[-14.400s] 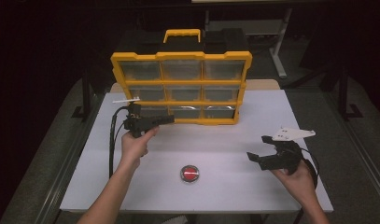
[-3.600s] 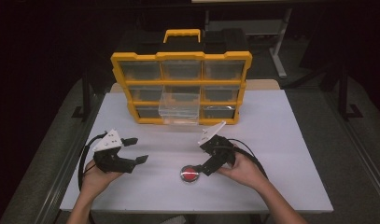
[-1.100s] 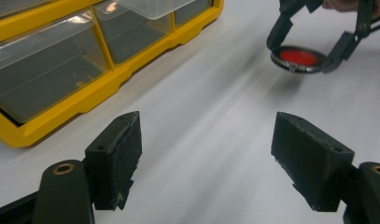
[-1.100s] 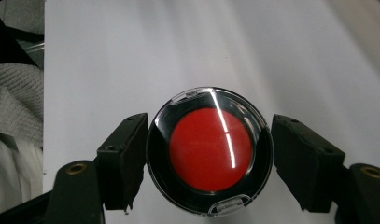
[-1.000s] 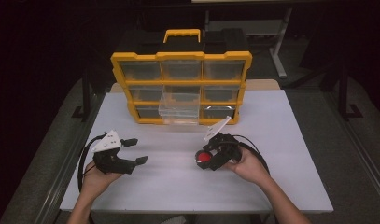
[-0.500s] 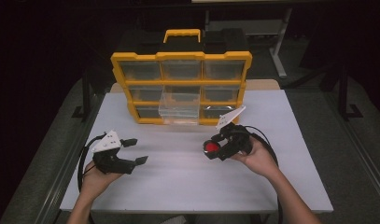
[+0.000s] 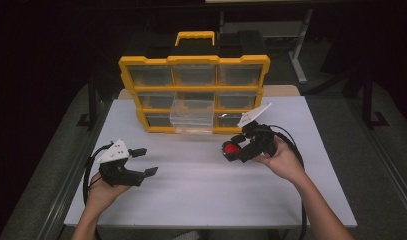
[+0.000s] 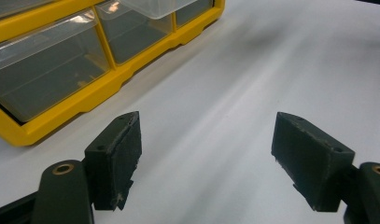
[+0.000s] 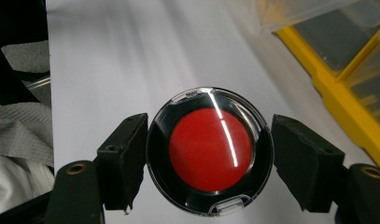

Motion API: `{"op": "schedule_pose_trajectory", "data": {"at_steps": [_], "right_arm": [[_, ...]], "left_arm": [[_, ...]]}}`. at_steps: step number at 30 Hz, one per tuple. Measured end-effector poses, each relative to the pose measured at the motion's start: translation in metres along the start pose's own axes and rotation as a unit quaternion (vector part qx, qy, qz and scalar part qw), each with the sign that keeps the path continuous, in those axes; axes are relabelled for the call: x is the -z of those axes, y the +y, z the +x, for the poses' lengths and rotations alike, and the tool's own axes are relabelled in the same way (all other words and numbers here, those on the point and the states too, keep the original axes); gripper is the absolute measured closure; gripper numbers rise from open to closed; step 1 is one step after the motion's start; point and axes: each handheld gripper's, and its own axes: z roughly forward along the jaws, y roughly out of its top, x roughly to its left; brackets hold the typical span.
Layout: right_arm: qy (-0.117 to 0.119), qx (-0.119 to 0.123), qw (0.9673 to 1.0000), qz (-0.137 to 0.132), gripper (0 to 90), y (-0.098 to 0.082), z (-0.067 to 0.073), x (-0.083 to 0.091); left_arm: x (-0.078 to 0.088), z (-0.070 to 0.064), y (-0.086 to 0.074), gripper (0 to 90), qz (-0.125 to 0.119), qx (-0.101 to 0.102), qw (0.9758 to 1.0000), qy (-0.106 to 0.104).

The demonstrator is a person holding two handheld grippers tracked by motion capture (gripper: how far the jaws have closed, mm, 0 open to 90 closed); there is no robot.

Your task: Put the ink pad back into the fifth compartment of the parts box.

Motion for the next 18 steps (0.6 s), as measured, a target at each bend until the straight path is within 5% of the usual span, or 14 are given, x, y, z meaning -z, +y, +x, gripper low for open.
{"op": "schedule_pose_trajectory", "data": {"at_steps": [16, 18], "right_arm": [[0.003, -0.008, 0.9996, -0.027, 28.5, 0.023, -0.013, 0.034], [-0.003, 0.006, 0.9995, -0.030, 28.5, 0.026, -0.017, 0.036]], "left_arm": [[0.001, 0.001, 0.000, 24.2, 0.002, 0.002, 1.0000, 0.001], [0.001, 0.001, 0.001, 24.2, 0.004, -0.005, 1.0000, 0.002]]}}
